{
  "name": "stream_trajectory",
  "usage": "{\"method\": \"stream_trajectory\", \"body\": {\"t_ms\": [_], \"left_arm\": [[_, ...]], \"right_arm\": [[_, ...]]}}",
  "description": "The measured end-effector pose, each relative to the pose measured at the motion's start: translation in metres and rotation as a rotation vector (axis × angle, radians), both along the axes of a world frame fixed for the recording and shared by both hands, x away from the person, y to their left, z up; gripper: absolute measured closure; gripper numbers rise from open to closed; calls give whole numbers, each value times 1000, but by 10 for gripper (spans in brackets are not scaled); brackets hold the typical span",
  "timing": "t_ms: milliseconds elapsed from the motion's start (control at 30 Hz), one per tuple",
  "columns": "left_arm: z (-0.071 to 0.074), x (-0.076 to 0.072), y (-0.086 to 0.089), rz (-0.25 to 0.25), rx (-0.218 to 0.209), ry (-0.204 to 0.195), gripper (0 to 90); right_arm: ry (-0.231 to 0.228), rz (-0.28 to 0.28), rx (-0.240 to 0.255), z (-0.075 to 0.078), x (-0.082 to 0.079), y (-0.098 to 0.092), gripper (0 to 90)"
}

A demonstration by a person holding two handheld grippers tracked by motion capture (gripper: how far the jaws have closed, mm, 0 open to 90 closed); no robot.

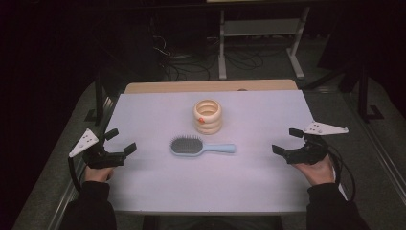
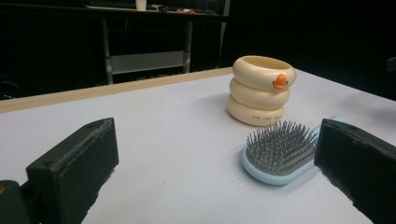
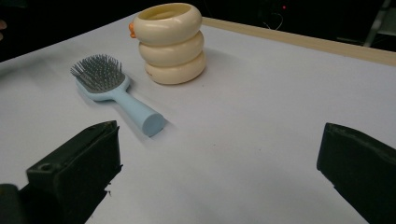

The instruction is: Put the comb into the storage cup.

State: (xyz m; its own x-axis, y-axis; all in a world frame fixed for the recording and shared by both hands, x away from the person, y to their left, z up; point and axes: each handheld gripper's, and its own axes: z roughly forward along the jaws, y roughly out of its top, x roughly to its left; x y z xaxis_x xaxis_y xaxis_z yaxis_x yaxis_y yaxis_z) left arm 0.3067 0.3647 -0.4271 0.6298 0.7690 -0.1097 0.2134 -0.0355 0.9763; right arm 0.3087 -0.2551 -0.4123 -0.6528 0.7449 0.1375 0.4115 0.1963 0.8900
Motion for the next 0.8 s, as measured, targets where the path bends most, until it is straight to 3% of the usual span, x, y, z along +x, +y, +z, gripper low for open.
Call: {"method": "stream_trajectory", "body": {"t_ms": [667, 800], "left_arm": [[0, -2, -1, 9, -1, 4, 0], [-1, -3, -2, 11, 12, 5, 0]], "right_arm": [[-22, 3, 4, 4, -1, 1, 0], [-2, 0, -7, 3, 2, 2, 0]]}}
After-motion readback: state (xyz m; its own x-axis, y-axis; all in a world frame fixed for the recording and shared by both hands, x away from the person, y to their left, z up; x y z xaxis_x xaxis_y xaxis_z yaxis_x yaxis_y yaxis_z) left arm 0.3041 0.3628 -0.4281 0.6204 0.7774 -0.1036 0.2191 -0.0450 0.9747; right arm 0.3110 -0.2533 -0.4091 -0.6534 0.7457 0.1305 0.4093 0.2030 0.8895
